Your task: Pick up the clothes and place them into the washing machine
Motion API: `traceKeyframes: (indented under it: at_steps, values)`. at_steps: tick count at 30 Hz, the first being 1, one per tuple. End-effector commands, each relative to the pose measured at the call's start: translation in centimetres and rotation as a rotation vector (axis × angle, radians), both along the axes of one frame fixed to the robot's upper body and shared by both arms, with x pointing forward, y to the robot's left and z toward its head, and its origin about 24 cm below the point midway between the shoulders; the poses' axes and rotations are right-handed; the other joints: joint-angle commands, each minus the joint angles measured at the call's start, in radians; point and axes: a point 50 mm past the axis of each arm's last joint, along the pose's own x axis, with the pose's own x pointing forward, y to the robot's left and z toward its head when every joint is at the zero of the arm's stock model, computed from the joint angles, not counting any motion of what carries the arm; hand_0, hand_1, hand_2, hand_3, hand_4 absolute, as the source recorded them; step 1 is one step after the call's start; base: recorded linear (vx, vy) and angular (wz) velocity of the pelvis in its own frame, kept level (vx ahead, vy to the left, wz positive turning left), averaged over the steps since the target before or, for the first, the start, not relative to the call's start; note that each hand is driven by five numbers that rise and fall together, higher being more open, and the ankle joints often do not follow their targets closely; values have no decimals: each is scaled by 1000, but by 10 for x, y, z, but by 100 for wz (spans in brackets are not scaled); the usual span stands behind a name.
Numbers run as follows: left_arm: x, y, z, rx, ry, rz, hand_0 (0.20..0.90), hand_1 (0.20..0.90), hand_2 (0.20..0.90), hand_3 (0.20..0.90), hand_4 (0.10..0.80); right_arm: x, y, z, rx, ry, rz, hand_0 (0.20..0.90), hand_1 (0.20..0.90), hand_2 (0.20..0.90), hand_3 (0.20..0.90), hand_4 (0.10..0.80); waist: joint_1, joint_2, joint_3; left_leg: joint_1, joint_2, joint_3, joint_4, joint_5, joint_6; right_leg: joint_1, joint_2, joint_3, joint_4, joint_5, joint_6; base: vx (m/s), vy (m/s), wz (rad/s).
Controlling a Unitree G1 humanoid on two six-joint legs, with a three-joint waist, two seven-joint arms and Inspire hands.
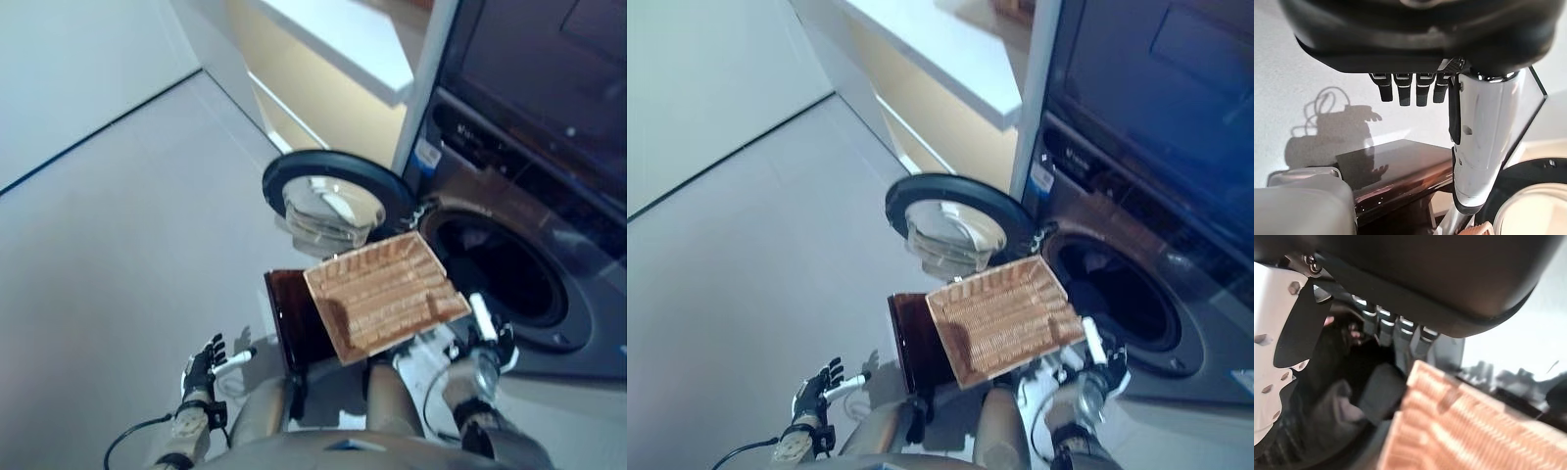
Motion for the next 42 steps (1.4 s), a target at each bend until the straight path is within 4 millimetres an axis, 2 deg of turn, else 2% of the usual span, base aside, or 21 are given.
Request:
traceKeyframes:
  at_steps: [1, 5, 9, 15, 24, 31, 34, 35, 36, 37, 42]
  values:
    - [45, 5, 37, 0, -312, 71, 900, 900, 900, 900, 800, 30, -21, 50, -128, -220, -132, 900, 900, 900, 900, 800, 20, 17, 11, -101, -21, 24, 142, -73, -19, -4, 9, -2, -39, 19, -26, -53, 47, -12]
    - [55, -2, 50, -35, -414, 80, 900, 900, 900, 900, 800, 57, -31, 85, -162, -310, -187, 900, 900, 900, 900, 800, 51, 44, 21, -203, -19, 43, 234, -114, -12, -97, 8, 17, 21, 0, -26, -17, 42, -11]
    - [59, -5, 57, -47, -453, 68, 900, 900, 900, 900, 800, 69, -39, 102, -162, -337, -234, 900, 900, 900, 900, 800, 72, 69, 22, -235, -24, 40, 270, -134, -9, -135, 7, 21, 59, -16, -26, 38, 37, -8]
    - [58, -4, 55, -51, -448, 87, 900, 900, 900, 900, 800, 74, -47, 113, -168, -344, -260, 900, 900, 900, 900, 800, 84, 84, 28, -260, -33, 41, 287, -147, -3, -168, 12, 27, 83, -24, -31, 21, 23, 4]
    - [60, -10, 59, -77, -478, 78, 900, 900, 900, 900, 800, 94, -63, 156, -218, -411, -286, 900, 900, 900, 900, 800, 113, 124, 54, -311, -50, 40, 258, -123, 1, -224, 13, 35, 76, -11, -37, -1, 19, 1]
    - [69, -16, 68, -87, -529, 67, 900, 900, 900, 900, 800, 101, -64, 171, -250, -416, -285, 900, 900, 900, 900, 800, 120, 143, 72, -335, -54, 30, 223, -96, -8, -252, 15, 33, 66, -6, -42, 2, -6, 2]
    - [70, -16, 71, -84, -548, 63, 900, 900, 900, 900, 800, 102, -72, 185, -280, -431, -306, 900, 900, 900, 900, 800, 125, 154, 73, -343, -59, 24, 208, -85, -13, -261, 12, 28, 64, -4, -43, -11, -8, 5]
    - [71, -13, 76, -75, -573, 60, 900, 900, 900, 900, 800, 105, -83, 210, -339, -458, -306, 900, 900, 900, 900, 800, 142, 164, 68, -346, -62, 20, 172, -68, -19, -273, 8, 26, 49, 3, -40, -21, 12, 7]
    - [73, -10, 83, -71, -611, 49, 900, 900, 900, 900, 800, 104, -100, 245, -409, -495, -326, 900, 900, 900, 900, 800, 162, 177, 63, -347, -63, 13, 134, -44, -26, -284, 2, 25, 32, 14, -37, -22, 12, 7]
    - [73, -11, 83, -74, -612, 50, 900, 900, 900, 900, 800, 104, -100, 247, -412, -496, -327, 900, 900, 900, 900, 800, 162, 179, 64, -346, -63, 13, 130, -41, -26, -285, 2, 25, 30, 15, -37, -16, 6, 11]
    - [72, -8, 86, -70, -623, 19, 900, 900, 900, 900, 800, 87, -132, 345, -663, -601, -355, 900, 900, 900, 900, 800, 180, 182, 50, -323, -60, 2, 57, 4, -45, -283, -3, 20, 1, 27, -36, 8, -11, 17]
